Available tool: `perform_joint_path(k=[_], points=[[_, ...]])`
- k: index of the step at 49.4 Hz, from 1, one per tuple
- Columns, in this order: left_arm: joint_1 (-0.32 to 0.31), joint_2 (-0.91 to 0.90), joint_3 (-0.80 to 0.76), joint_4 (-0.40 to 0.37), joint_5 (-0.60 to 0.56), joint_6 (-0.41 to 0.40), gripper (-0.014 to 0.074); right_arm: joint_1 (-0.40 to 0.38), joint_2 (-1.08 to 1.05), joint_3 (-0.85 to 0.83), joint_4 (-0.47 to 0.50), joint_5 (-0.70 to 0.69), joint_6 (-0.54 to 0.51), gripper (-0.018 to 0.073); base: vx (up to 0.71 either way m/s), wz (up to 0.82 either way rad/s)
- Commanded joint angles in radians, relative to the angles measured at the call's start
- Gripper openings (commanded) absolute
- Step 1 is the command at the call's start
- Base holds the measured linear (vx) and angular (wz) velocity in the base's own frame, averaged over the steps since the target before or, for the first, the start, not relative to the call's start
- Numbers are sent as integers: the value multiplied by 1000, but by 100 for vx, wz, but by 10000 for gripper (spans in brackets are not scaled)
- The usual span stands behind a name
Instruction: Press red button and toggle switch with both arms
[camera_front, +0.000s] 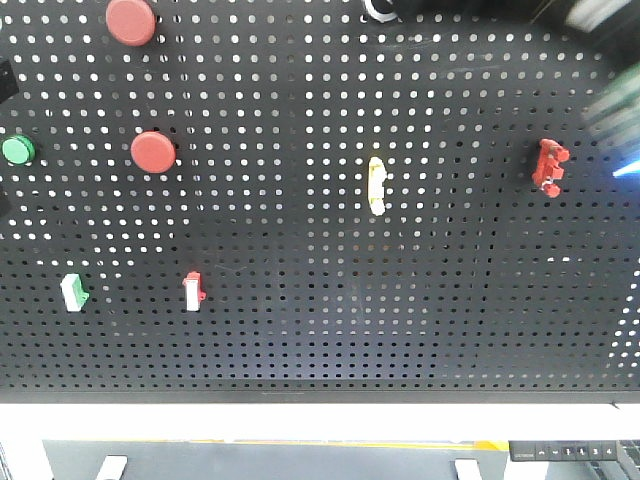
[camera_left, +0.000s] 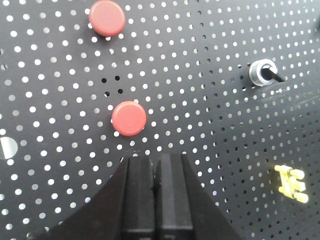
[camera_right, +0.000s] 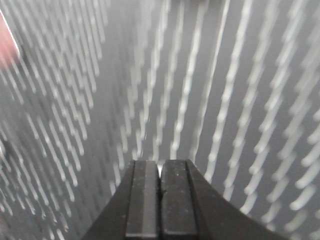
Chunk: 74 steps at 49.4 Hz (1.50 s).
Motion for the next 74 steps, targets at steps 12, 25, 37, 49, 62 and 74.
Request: perform_joint_path(k=[12, 25, 37, 49, 62, 74], points=[[-4, -10, -24, -5, -60, -8, 0, -3, -57, -25, -10, 107, 0, -3, 0, 0], [-4, -10, -24, -5, -63, -8, 1, -3, -56, -25, -10, 133, 0, -3, 0, 0], [-1, -11, -21, -5, -54, 0, 2, -3, -56, -25, -10, 132, 0, -3, 0, 0], [136, -203, 234, -141, 54, 45, 2, -3, -56, -25, -10, 129, 0, -3, 0, 0], [329, -542, 678, -173, 73, 44, 2, -3, -56, -25, -10, 129, 0, -3, 0, 0], [359, -843, 935, -193, 98, 42, 2, -3, -56, -25, -10, 126, 0, -3, 0, 0]])
